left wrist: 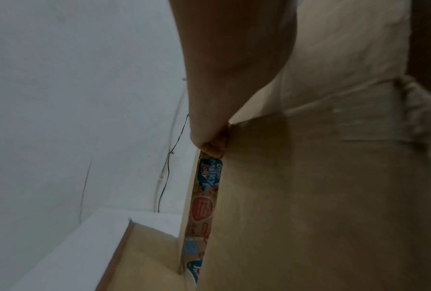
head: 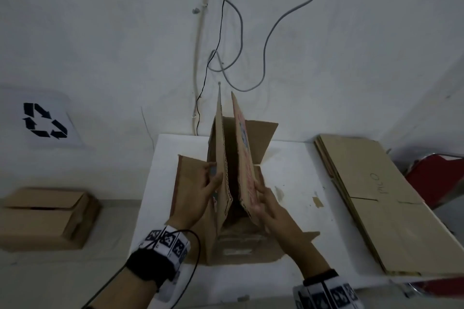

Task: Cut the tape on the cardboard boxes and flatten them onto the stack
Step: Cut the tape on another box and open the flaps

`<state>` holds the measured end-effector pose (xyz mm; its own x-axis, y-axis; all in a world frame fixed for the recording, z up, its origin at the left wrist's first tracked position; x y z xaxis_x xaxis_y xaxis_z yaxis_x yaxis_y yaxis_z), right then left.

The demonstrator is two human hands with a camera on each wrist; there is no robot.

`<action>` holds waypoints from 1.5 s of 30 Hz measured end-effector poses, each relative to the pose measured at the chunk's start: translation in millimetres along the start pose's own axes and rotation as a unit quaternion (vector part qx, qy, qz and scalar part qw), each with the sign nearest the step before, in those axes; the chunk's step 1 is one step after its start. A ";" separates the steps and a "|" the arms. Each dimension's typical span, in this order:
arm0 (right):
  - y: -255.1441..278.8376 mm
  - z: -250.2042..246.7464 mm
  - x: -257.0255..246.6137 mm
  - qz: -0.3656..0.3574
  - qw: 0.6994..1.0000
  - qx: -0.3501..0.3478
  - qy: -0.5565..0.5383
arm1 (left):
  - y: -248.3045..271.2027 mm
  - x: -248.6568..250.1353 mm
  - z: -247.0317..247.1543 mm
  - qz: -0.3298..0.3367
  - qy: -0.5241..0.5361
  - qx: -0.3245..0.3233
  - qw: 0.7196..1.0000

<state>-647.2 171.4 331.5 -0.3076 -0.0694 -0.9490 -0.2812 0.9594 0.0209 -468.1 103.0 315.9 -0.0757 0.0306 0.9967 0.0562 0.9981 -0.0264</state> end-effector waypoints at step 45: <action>52.3 26.2 234.5 0.094 0.924 0.125 0.348 | 102.8 -236.2 33.1 -0.120 -0.463 0.047 0.877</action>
<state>-710.2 212.4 101.8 -0.8644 0.0292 -0.5020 0.0288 0.9995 0.0086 -477.5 200.2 75.2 -0.8523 -0.1935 0.4860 -0.1505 0.9805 0.1265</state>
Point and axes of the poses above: each hand's wrist, its own y-axis away from the middle knuckle, its own z-axis out of the palm, x = y × z, the point moved 9 cm from there along -y, towards the middle knuckle, and after that the axes turned 9 degrees about -z, right-handed, at the moved point
